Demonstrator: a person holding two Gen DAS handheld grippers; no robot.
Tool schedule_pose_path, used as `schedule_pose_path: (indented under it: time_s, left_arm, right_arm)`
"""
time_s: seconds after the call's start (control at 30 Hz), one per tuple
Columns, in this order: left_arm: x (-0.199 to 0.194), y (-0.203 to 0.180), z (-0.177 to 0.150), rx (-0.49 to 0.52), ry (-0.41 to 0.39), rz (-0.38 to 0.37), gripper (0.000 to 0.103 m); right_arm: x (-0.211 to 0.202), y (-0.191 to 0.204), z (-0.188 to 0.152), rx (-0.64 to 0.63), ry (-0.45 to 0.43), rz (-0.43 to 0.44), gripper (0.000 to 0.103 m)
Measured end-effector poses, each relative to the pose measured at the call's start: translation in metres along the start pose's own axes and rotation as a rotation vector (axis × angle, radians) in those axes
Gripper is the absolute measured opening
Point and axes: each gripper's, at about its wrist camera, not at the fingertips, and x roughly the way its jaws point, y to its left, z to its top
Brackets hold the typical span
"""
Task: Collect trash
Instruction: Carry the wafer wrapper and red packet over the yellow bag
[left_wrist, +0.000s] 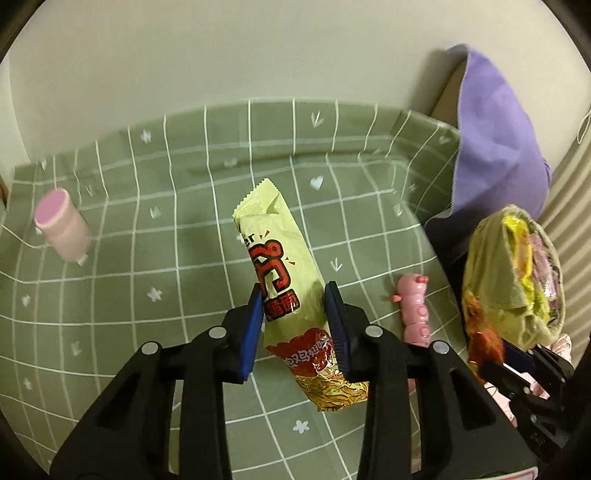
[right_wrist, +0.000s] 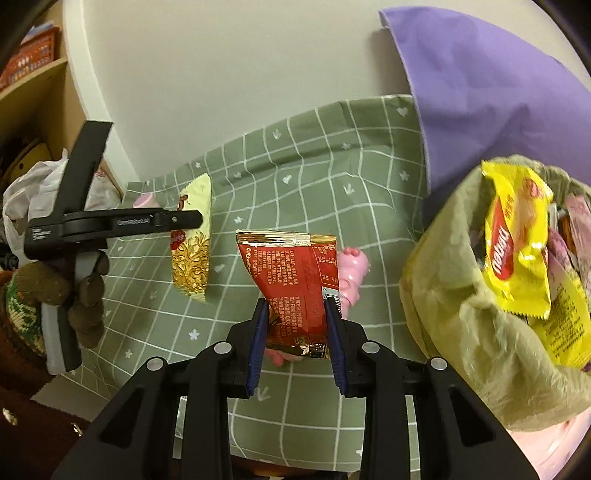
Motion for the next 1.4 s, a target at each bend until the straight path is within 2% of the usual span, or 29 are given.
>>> schedule_pose_path:
  time_s: [0.17, 0.33, 0.43, 0.67, 1.07, 1.4]
  left_arm:
    - [-0.030, -0.002, 0.012, 0.010, -0.061, -0.017, 0.032]
    - [-0.068, -0.024, 0.034, 0.091, -0.158, -0.030, 0.032]
    - [-0.089, -0.045, 0.048, 0.144, -0.217, -0.062, 0.032]
    - [-0.110, -0.099, 0.065, 0.250, -0.275, -0.181, 0.032]
    - [-0.096, -0.192, 0.076, 0.398, -0.271, -0.384, 0.032]
    - [-0.052, -0.239, 0.063, 0.445, -0.187, -0.452, 0.032]
  right_arm:
    - [-0.013, 0.003, 0.014, -0.020, -0.055, -0.009, 0.029]
    - [-0.038, -0.005, 0.036, -0.025, -0.143, -0.027, 0.029]
    - [-0.061, -0.010, 0.050, -0.032, -0.211, -0.052, 0.029]
    - [-0.107, -0.031, 0.060, -0.015, -0.319, -0.127, 0.029]
    - [-0.160, -0.088, 0.051, 0.095, -0.387, -0.260, 0.029]
    - [-0.171, -0.146, 0.024, 0.222, -0.364, -0.333, 0.029]
